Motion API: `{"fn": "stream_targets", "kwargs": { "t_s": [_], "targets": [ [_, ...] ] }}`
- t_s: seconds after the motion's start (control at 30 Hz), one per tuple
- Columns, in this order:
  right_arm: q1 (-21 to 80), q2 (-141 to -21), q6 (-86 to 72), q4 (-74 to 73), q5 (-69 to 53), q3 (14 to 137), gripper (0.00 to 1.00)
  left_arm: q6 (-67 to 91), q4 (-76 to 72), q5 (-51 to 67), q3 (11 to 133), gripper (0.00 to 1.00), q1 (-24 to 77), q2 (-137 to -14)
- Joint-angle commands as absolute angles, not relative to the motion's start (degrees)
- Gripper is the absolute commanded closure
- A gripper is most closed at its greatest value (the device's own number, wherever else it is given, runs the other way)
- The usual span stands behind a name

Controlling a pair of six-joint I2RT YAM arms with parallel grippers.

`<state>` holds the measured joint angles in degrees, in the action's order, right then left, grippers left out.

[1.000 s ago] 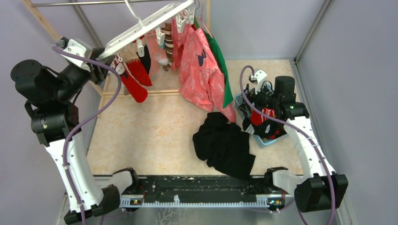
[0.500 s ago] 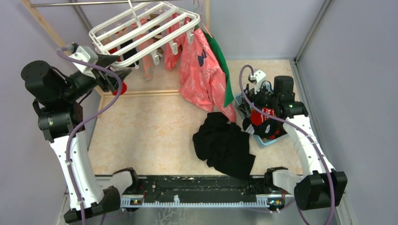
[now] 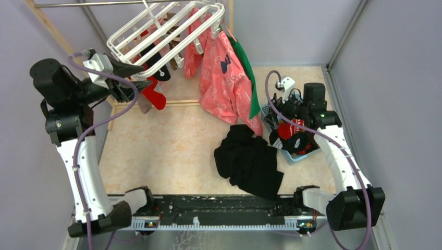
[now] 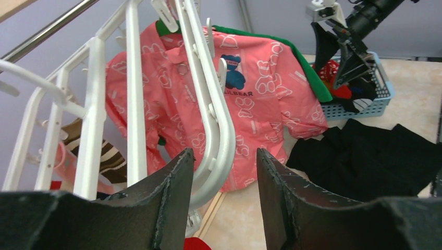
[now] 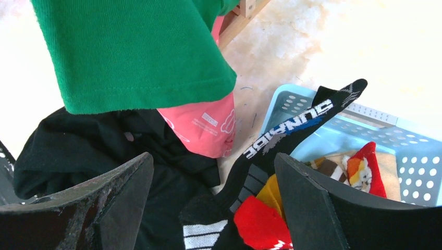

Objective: Remove the socks clipped to the hanger
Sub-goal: Adjust the hanger on the clothesline.

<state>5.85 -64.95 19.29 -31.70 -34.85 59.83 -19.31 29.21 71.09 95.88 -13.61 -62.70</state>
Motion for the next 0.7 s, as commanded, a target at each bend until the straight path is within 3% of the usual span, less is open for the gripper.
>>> {"fn": "stream_targets", "kwargs": {
  "t_s": [0.0,0.23,0.4,0.67],
  "targets": [
    [5.75,-65.06,20.04,-31.82,-33.63,63.62,0.14,-20.97,28.17,79.47,98.28,0.47,-11.94,-65.54],
    [5.80,-65.90,21.50,-33.85,-31.25,64.45,0.14,-25.74,29.69,77.98,99.57,0.54,-6.84,-68.76],
    [5.86,-66.11,21.88,-34.05,-30.43,64.27,0.14,-35.94,40.58,68.11,106.08,0.72,-0.83,-73.22],
    [5.79,-66.46,22.08,-33.54,-30.06,63.52,0.14,-39.76,43.99,60.13,106.44,0.94,-0.61,-72.21]
  ]
}}
